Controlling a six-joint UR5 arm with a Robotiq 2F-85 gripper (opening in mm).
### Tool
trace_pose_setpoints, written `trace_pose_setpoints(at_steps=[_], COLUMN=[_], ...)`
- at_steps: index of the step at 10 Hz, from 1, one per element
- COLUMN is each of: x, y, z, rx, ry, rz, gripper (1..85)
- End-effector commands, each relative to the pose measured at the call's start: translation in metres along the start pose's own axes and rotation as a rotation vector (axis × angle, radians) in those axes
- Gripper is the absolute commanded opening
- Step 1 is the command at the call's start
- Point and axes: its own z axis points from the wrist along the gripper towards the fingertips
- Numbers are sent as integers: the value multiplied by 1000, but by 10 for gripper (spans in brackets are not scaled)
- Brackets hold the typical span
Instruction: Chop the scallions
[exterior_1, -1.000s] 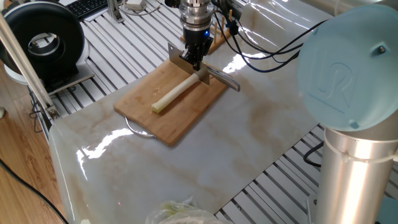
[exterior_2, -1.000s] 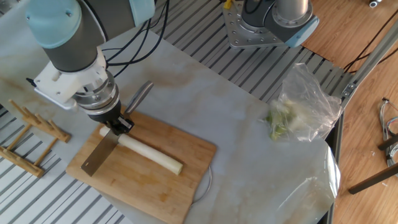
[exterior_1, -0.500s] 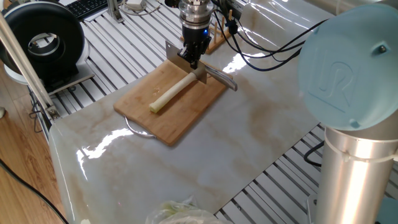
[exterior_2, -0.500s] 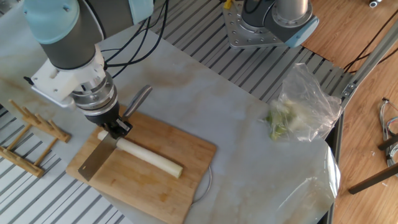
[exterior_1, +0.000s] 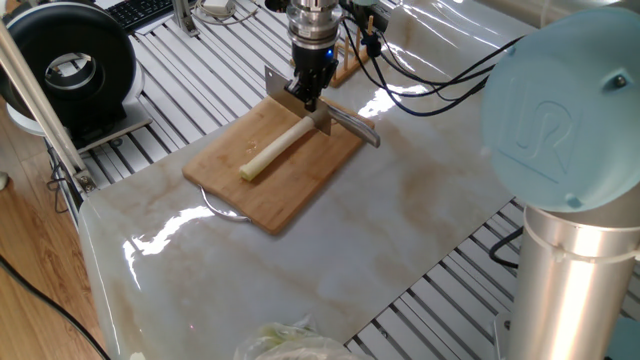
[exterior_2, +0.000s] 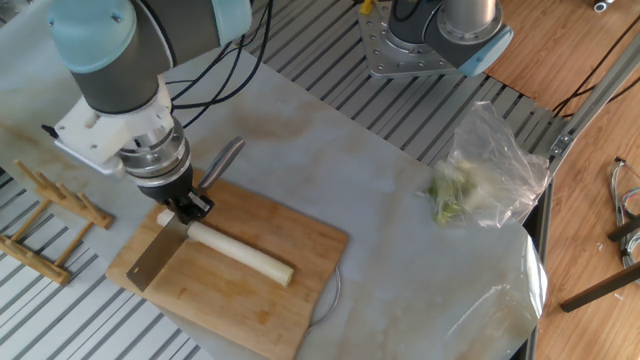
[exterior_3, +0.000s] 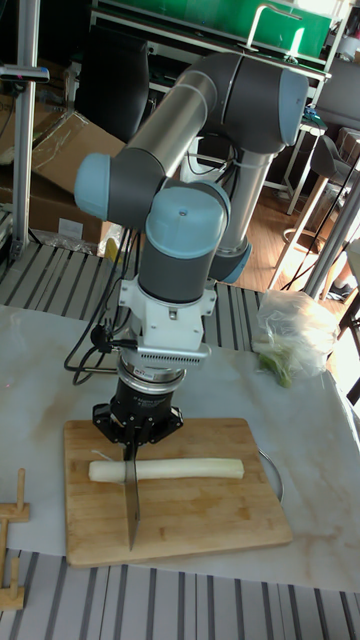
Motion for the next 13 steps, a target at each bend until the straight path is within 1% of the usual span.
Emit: trace_pose_setpoints(at_steps=[1,2,3,4,6,7,8,9,10,11,12,13], x=[9,9,7,6,8,13,27,36,40,39,34,33], y=[0,-1,-1,-3,-2,-2,0,-2,-3,-3,0,-1], z=[-12,-10,-4,2,8,8,1,-10,-22,-25,-19,-12], rx=[-19,-20,-20,-9,-4,-3,-21,-27,-28,-24,-17,-1], ry=[15,11,2,-2,1,22,80,121,158,168,158,158], rz=[0,0,3,5,4,-5,-26,-38,-38,-29,-15,-3], gripper=[13,13,13,13,13,13,13,13,13,13,13,13])
